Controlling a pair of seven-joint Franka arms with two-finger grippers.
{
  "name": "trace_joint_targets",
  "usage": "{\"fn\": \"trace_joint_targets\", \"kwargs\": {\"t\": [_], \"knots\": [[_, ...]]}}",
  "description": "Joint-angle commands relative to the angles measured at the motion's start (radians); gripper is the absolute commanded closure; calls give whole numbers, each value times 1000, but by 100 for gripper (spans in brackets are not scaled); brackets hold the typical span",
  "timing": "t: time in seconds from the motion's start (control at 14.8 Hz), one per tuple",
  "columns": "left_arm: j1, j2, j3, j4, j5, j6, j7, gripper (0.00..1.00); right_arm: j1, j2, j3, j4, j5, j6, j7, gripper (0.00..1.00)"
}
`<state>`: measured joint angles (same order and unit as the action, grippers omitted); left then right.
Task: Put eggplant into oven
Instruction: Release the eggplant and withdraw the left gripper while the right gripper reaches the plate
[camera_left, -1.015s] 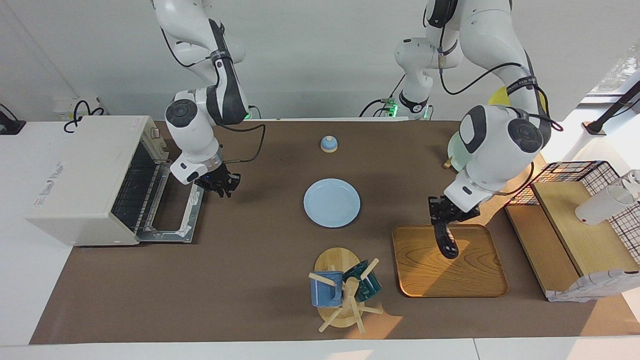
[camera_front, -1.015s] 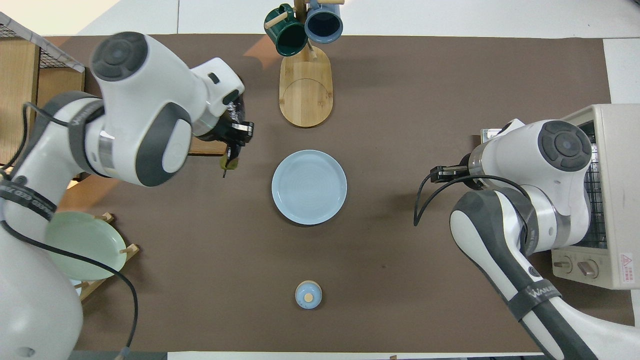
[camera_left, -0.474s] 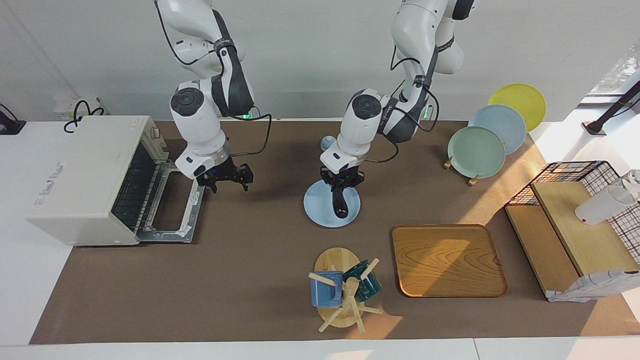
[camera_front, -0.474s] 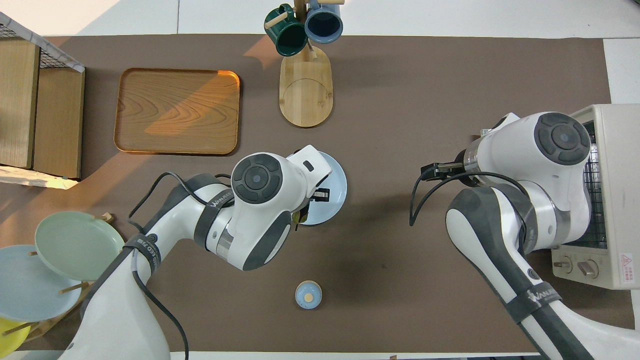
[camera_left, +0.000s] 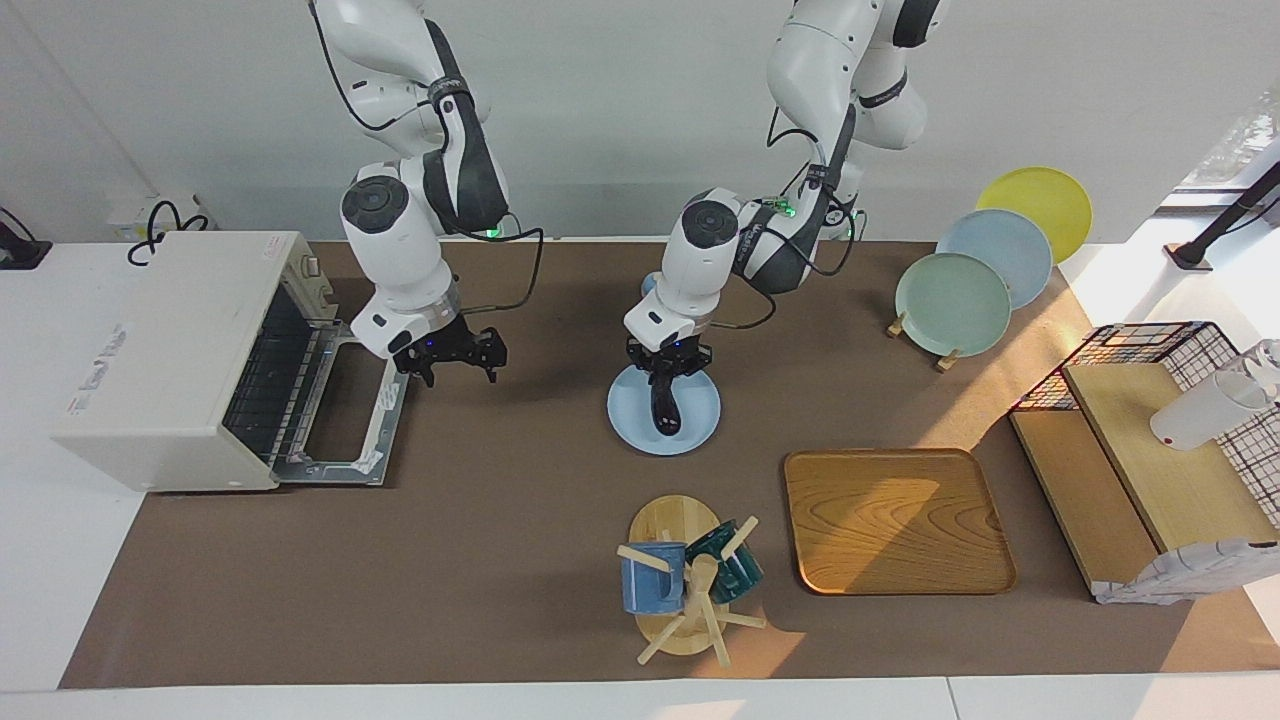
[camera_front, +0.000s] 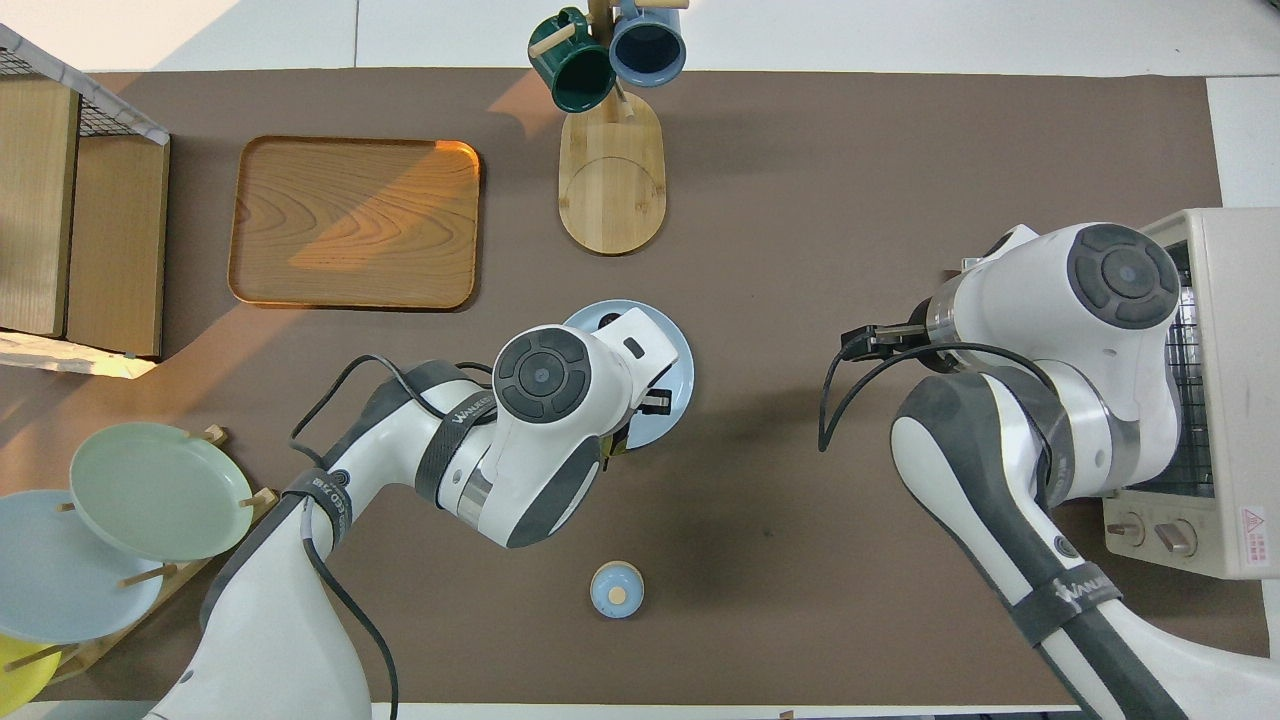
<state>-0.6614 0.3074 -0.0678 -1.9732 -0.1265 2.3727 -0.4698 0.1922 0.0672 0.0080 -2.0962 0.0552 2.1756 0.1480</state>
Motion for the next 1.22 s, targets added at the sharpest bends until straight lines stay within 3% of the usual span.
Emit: {"fn": "trace_joint_targets", "kwargs": {"t": [0.0,0.2,0.61,0.81,1.02,1.15], "knots": [[-1,-10,14,-6,-13,8,-3,0,1,8,3,16,17,-16,2,0],[40,-28,19,22,-10,-48,10,0,3,8,4,16,17,-14,5,0],[251,-63,19,249,-4,-378,155,0,127,35,7,68,87,29,91,0],[360,-96,20,292,5,-475,264,0,274,187,6,301,66,-23,256,0],[465,-143,20,300,27,-539,384,0,419,441,7,655,-75,-152,436,0],[519,-191,20,298,30,-590,422,0,470,522,7,760,-107,-178,507,0]]}}
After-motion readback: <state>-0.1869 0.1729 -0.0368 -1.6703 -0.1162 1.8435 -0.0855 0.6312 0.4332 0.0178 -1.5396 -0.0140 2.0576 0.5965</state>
